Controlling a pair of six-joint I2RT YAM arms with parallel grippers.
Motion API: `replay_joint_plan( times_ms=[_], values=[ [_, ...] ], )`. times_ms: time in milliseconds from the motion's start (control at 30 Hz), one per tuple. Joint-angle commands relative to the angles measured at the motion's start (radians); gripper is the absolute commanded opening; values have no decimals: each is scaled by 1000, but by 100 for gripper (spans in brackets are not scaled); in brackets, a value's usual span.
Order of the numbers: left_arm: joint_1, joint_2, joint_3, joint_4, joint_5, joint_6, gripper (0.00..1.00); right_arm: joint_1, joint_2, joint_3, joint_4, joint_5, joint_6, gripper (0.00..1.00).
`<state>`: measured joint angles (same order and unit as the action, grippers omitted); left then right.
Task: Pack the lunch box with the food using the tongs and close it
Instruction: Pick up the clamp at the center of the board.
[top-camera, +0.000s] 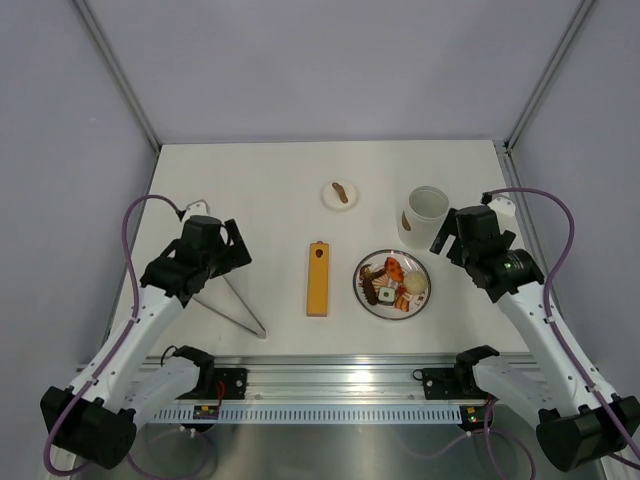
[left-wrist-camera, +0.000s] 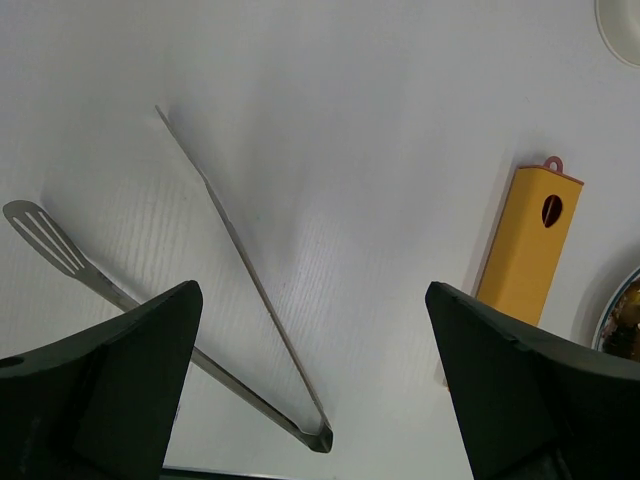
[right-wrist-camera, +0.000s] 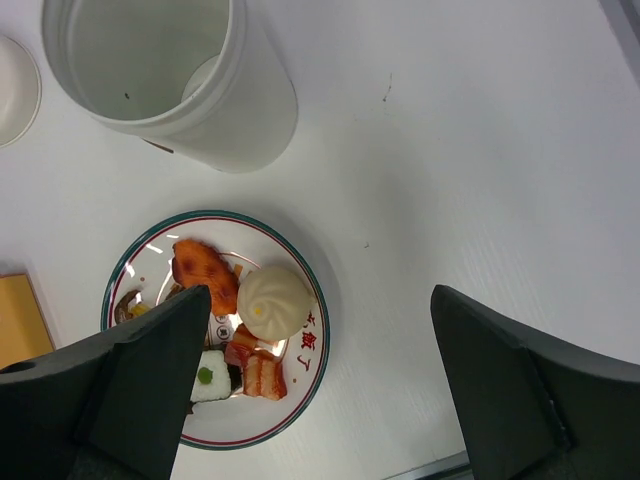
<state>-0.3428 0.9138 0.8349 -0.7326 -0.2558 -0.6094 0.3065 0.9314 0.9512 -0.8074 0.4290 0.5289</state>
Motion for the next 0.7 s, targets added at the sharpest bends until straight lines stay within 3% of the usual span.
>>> replay_joint_plan(
  times_ms=[0, 667],
  values=[
    [-5, 14, 9, 1, -57, -24, 99, 2, -35, -6, -10, 54, 28, 100],
    [-41, 88, -36, 27, -46, -93, 99, 2, -8, 50, -39, -88, -15, 99]
  ],
)
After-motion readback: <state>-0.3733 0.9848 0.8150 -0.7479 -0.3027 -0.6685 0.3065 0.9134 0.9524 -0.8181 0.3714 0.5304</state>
